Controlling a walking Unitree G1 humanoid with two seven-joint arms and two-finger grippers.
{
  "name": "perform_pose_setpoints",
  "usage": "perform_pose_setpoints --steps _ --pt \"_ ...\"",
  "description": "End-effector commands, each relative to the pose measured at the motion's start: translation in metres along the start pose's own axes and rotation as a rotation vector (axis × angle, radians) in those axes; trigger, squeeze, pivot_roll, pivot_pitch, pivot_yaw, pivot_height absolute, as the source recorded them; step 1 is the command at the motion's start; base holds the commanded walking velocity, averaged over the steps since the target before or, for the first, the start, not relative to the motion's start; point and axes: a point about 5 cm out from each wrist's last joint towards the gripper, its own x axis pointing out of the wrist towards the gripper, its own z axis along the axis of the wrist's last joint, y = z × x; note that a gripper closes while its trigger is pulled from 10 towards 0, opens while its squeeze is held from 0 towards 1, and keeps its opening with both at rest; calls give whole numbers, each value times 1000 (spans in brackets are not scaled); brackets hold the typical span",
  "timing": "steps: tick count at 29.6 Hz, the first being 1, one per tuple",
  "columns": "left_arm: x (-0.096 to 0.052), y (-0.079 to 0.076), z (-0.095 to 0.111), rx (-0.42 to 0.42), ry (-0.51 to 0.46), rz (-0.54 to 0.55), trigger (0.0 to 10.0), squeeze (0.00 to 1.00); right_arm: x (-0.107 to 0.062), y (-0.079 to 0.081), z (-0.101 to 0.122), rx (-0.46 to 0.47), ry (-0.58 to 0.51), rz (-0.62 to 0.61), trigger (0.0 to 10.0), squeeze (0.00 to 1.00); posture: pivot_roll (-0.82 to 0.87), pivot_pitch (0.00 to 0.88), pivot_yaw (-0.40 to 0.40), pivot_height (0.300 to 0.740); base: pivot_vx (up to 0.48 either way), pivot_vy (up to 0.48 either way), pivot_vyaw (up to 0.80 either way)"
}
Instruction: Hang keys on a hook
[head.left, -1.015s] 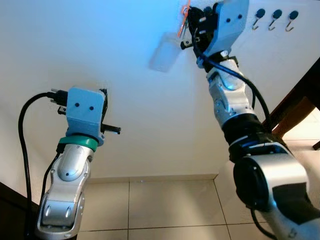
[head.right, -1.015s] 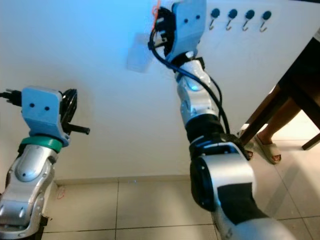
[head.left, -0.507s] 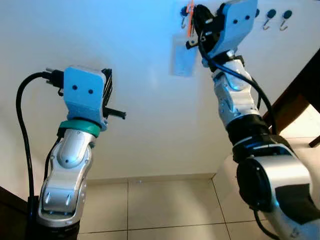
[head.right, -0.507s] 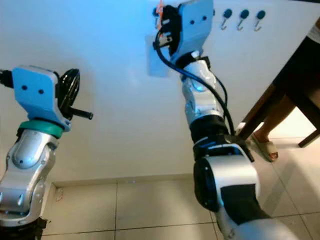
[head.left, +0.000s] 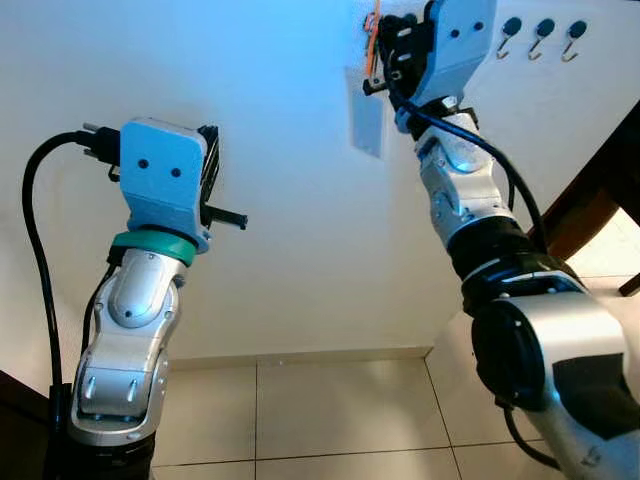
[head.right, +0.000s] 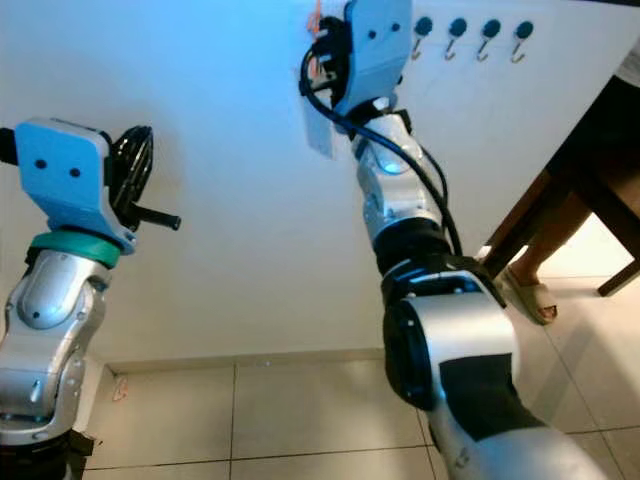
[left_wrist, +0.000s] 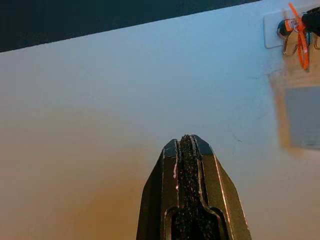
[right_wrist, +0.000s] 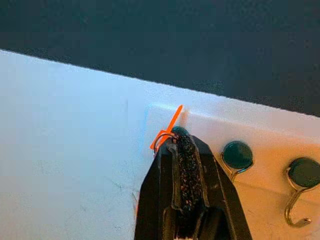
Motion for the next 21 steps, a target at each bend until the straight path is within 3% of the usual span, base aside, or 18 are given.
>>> perform_pose_setpoints --steps 1,21 --pt "-3 3 -1 9 14 14 10000 0 4 1 3 -16 14 1 10000 0 45 31 31 740 0 0 0" --pt "-4 2 -2 8 26 14 10000 0 7 -4 8 -74 14 -26 10000 0 50 39 31 740 0 0 0"
